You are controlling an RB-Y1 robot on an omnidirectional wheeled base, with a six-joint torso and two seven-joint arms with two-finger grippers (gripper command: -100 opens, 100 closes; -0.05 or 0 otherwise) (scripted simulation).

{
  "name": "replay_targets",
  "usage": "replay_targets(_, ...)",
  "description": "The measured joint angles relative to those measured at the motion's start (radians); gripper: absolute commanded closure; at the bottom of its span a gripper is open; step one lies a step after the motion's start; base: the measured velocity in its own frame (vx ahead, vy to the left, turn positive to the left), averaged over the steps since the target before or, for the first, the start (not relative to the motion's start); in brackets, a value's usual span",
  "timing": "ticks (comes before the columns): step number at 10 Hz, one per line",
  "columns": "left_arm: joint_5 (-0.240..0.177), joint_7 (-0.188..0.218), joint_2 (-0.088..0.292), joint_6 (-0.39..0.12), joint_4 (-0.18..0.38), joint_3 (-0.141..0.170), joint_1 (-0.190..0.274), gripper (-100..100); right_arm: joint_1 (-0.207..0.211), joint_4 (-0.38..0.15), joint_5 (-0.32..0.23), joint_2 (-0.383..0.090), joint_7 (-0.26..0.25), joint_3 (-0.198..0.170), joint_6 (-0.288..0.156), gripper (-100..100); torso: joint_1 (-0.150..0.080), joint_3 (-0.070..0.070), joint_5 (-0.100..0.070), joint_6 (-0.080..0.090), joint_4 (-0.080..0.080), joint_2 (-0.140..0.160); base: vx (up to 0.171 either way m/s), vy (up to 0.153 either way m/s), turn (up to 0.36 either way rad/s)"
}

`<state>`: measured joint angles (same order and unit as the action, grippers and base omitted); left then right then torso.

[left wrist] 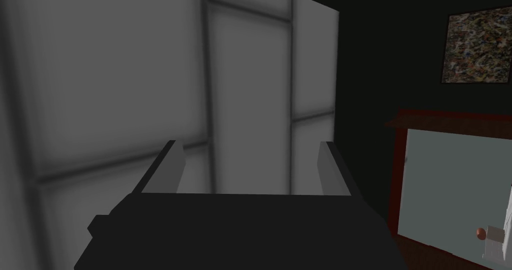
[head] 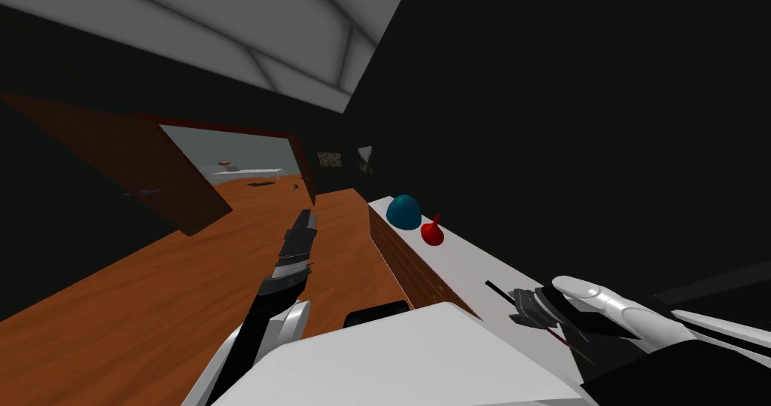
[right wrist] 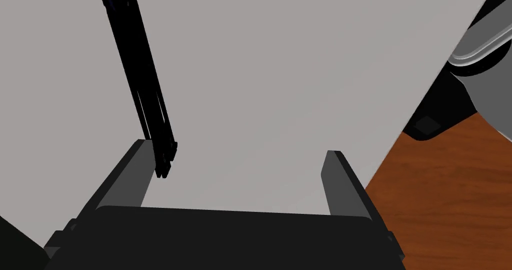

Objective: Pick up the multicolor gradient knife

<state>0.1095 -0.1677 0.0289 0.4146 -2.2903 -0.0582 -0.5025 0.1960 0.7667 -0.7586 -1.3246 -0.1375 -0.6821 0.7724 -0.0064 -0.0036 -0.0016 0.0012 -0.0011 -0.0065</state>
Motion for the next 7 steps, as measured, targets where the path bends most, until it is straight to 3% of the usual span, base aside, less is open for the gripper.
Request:
replay_targets(1, 0.000, 0.000, 0.000, 0.000, 0.000, 0.000, 0.000, 0, -0.018, -0.035, -0.003, 0.004, -0.005, -0.023, 0.006, -100, 0.000, 0.000, 0.000, 0.001, 0.000, 0.000, 0.082, -0.089, 0.082)
replay_targets(3, 0.000, 0.000, 0.000, 0.000, 0.000, 0.000, 0.000, 0, -0.019, -0.043, 0.003, 0.000, -0.012, -0.062, 0.002, -100, -0.001, 0.000, 0.000, 0.001, 0.000, 0.000, 0.090, -0.101, 0.090)
replay_targets(5, 0.000, 0.000, 0.000, 0.000, 0.000, 0.000, 0.000, 0, -0.049, -0.100, 0.006, 0.035, -0.031, -0.103, 0.023, -100, -0.001, 0.000, -0.001, 0.001, 0.000, 0.000, 0.055, -0.069, 0.034)
replay_targets(6, 0.000, 0.000, 0.000, 0.000, 0.000, 0.000, 0.000, 0, -0.051, -0.103, 0.006, 0.037, -0.033, -0.104, 0.026, 0, 0.002, 0.001, 0.000, 0.001, 0.000, 0.003, 0.007, -0.009, 0.001)
replay_targets(7, 0.000, 0.000, 0.000, 0.000, 0.000, 0.000, 0.000, 0, -0.051, -0.103, 0.006, 0.037, -0.033, -0.104, 0.026, -100, 0.005, 0.002, 0.001, 0.001, 0.001, 0.004, -0.049, -0.008, 0.102)
